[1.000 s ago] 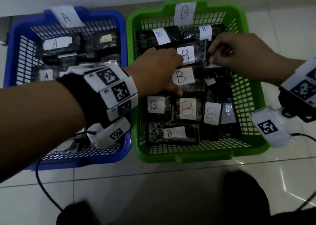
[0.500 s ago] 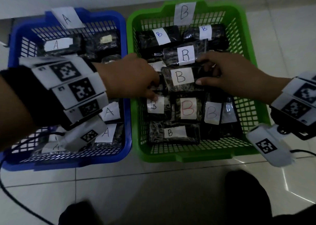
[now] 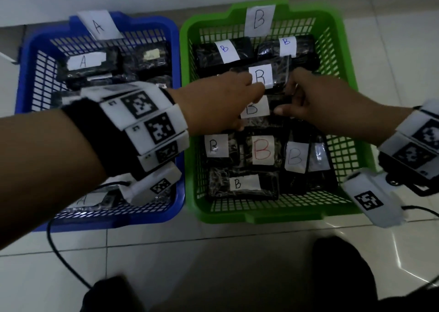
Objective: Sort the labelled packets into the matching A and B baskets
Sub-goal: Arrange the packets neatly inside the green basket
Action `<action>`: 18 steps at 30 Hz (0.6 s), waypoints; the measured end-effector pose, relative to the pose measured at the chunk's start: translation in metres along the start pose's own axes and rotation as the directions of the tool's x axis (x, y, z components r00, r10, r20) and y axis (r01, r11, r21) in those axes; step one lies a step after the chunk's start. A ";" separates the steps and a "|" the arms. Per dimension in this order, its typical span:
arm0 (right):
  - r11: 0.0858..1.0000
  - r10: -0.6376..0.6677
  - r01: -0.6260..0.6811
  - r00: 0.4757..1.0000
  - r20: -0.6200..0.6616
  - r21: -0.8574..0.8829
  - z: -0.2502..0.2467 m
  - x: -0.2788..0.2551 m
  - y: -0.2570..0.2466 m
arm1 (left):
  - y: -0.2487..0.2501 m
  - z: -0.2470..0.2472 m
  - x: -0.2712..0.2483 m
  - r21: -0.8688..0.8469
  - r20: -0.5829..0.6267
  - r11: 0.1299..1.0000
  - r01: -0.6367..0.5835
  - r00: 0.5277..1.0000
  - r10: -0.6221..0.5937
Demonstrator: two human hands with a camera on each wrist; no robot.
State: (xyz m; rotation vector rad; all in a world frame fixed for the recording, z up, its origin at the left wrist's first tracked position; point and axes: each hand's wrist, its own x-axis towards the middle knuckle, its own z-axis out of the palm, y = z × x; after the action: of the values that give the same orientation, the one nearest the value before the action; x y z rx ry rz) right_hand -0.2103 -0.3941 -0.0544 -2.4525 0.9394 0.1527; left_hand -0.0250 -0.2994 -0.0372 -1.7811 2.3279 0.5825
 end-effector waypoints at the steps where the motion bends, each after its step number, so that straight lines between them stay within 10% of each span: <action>1: 0.992 -0.019 0.021 1.000 0.014 -0.128 -0.005 -0.003 0.003 | 0.002 0.003 0.002 0.023 0.011 1.000 0.009 1.000 -0.010; 5: 0.852 0.001 0.082 0.987 0.160 -0.516 -0.006 -0.015 0.015 | 0.003 0.010 0.004 0.020 -0.010 1.000 0.019 1.000 -0.019; 18: 0.927 0.079 0.006 0.974 0.211 -0.375 -0.003 -0.004 0.019 | -0.003 0.012 -0.001 -0.182 -0.076 0.980 0.074 0.993 -0.089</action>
State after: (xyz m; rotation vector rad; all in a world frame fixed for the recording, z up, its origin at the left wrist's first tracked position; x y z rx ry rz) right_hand -0.2263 -0.4053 -0.0585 -2.6851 0.9242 0.6638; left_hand -0.0235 -0.2944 -0.0485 -2.0058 2.3076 0.7392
